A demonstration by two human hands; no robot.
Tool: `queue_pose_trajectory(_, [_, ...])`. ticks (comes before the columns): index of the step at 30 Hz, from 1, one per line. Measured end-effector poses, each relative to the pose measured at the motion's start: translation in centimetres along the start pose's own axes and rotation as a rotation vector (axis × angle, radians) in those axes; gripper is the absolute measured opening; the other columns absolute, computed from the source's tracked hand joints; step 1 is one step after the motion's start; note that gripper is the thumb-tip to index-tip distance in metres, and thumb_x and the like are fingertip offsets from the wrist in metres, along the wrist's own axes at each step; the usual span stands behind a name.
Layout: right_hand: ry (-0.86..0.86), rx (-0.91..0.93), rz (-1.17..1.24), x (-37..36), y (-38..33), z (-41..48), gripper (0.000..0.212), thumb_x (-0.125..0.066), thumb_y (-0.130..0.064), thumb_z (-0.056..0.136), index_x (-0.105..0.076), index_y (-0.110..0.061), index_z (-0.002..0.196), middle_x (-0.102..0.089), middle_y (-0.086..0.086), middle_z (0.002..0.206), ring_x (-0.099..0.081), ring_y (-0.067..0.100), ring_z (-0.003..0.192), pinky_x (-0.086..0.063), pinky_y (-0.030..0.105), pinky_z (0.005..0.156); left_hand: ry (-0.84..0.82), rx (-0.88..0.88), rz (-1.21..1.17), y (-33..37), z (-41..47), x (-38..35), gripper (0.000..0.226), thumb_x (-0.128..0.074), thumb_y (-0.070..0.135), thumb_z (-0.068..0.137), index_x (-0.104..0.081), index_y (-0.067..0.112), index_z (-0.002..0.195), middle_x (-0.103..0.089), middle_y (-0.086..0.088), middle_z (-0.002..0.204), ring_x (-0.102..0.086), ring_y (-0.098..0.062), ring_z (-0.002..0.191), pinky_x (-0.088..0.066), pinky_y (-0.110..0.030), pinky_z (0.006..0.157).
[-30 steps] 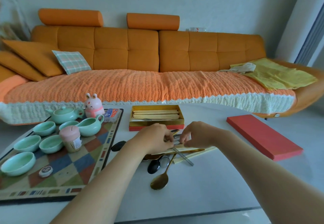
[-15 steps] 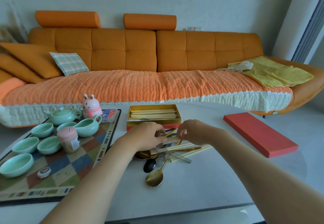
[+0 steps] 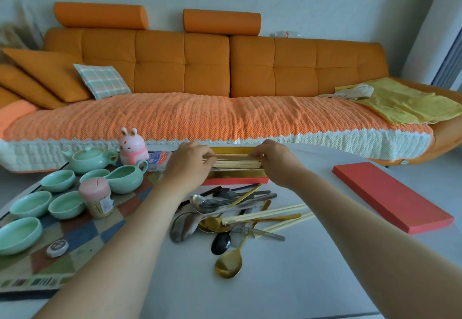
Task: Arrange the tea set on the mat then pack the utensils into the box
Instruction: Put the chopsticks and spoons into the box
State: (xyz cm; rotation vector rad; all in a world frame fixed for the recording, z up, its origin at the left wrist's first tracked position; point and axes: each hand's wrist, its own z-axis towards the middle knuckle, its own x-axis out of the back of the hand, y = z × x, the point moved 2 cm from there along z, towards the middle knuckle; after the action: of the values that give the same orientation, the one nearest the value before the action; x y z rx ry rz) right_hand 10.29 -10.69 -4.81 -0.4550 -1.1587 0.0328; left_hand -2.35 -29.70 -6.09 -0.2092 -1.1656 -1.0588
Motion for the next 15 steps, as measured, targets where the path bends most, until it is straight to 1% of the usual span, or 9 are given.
queue_pose_trajectory(2, [0.017, 0.015, -0.031, -0.7, -0.1, 1.3, 0.044, -0.043, 0.009, 0.093, -0.070, -0.017, 0.117, -0.057, 0.001, 0.108, -0.056, 0.021, 0.097, -0.049, 0.031, 0.084, 0.083, -0.009, 0.095, -1.1, 0.5, -0.4, 0.025, -0.056, 0.033, 0.097, -0.067, 0.024, 0.117, -0.058, 0.003, 0.118, -0.046, -0.022, 0.115, -0.038, -0.038, 0.093])
queue_pose_trajectory(3, [0.014, 0.017, -0.048, -1.0, -0.2, 2.0, 0.046, -0.043, 0.011, 0.092, -0.070, -0.017, 0.117, -0.057, 0.001, 0.107, -0.055, 0.022, 0.098, -0.049, 0.031, 0.085, 0.109, -0.017, 0.118, -1.6, 0.7, -0.7, 0.029, -0.057, 0.031, 0.096, -0.063, 0.023, 0.123, -0.056, 0.001, 0.122, -0.044, -0.024, 0.117, -0.038, -0.039, 0.095])
queue_pose_trajectory(5, [-0.017, 0.005, -0.082, -1.8, -0.5, 3.3, 0.050, -0.043, 0.012, 0.090, -0.070, -0.020, 0.117, -0.054, -0.001, 0.105, -0.054, 0.020, 0.097, -0.046, 0.028, 0.081, 0.139, -0.042, 0.129, -2.4, 0.8, -1.1, 0.035, -0.058, 0.030, 0.095, -0.058, 0.022, 0.129, -0.053, 0.000, 0.125, -0.043, -0.025, 0.119, -0.038, -0.040, 0.098])
queue_pose_trajectory(6, [-0.037, -0.015, -0.097, -2.2, -0.6, 3.9, 0.051, -0.043, 0.013, 0.089, -0.070, -0.021, 0.116, -0.054, -0.002, 0.105, -0.054, 0.019, 0.096, -0.044, 0.027, 0.079, 0.127, -0.059, 0.131, -2.6, 0.9, -1.4, 0.035, -0.056, 0.031, 0.095, -0.057, 0.022, 0.130, -0.053, 0.000, 0.126, -0.043, -0.024, 0.120, -0.037, -0.039, 0.098])
queue_pose_trajectory(8, [-0.074, -0.093, -0.081, -3.0, -0.7, 4.8, 0.055, -0.041, 0.013, 0.086, -0.070, -0.022, 0.117, -0.058, -0.001, 0.107, -0.055, 0.018, 0.091, -0.046, 0.026, 0.075, 0.028, -0.073, 0.106, -2.9, 1.1, -2.2, 0.037, -0.050, 0.038, 0.098, -0.055, 0.022, 0.131, -0.050, 0.003, 0.128, -0.043, -0.021, 0.122, -0.036, -0.038, 0.100])
queue_pose_trajectory(10, [-0.083, -0.160, -0.034, -3.9, -0.5, 5.5, 0.055, -0.041, 0.013, 0.085, -0.070, -0.021, 0.116, -0.063, 0.002, 0.111, -0.058, 0.019, 0.090, -0.050, 0.027, 0.076, -0.129, -0.045, 0.075, -3.2, 1.3, -3.1, 0.049, -0.039, 0.053, 0.098, -0.053, 0.025, 0.135, -0.047, 0.007, 0.133, -0.043, -0.019, 0.124, -0.036, -0.037, 0.102])
queue_pose_trajectory(12, [-0.069, -0.181, -0.022, -4.5, -0.4, 5.9, 0.054, -0.041, 0.013, 0.085, -0.071, -0.021, 0.115, -0.064, 0.004, 0.114, -0.061, 0.020, 0.092, -0.053, 0.029, 0.079, -0.277, -0.016, 0.100, -3.4, 1.4, -3.9, 0.063, -0.027, 0.065, 0.095, -0.050, 0.027, 0.140, -0.045, 0.009, 0.140, -0.043, -0.021, 0.129, -0.035, -0.040, 0.106])
queue_pose_trajectory(14, [-0.044, -0.188, -0.014, -4.8, -0.2, 6.3, 0.055, -0.040, 0.014, 0.085, -0.071, -0.021, 0.114, -0.064, 0.004, 0.112, -0.063, 0.021, 0.090, -0.055, 0.031, 0.077, -0.359, 0.009, 0.112, -3.4, 1.7, -4.2, 0.068, -0.022, 0.067, 0.095, -0.046, 0.027, 0.144, -0.042, 0.008, 0.147, -0.041, -0.022, 0.134, -0.033, -0.042, 0.109])
queue_pose_trajectory(15, [-0.028, -0.192, 0.004, -4.9, -0.1, 6.4, 0.055, -0.040, 0.015, 0.085, -0.071, -0.021, 0.113, -0.065, 0.004, 0.110, -0.063, 0.021, 0.088, -0.055, 0.030, 0.075, -0.365, 0.013, 0.112, -3.4, 1.8, -4.2, 0.069, -0.020, 0.068, 0.094, -0.046, 0.028, 0.144, -0.041, 0.007, 0.148, -0.040, -0.022, 0.135, -0.033, -0.043, 0.109])
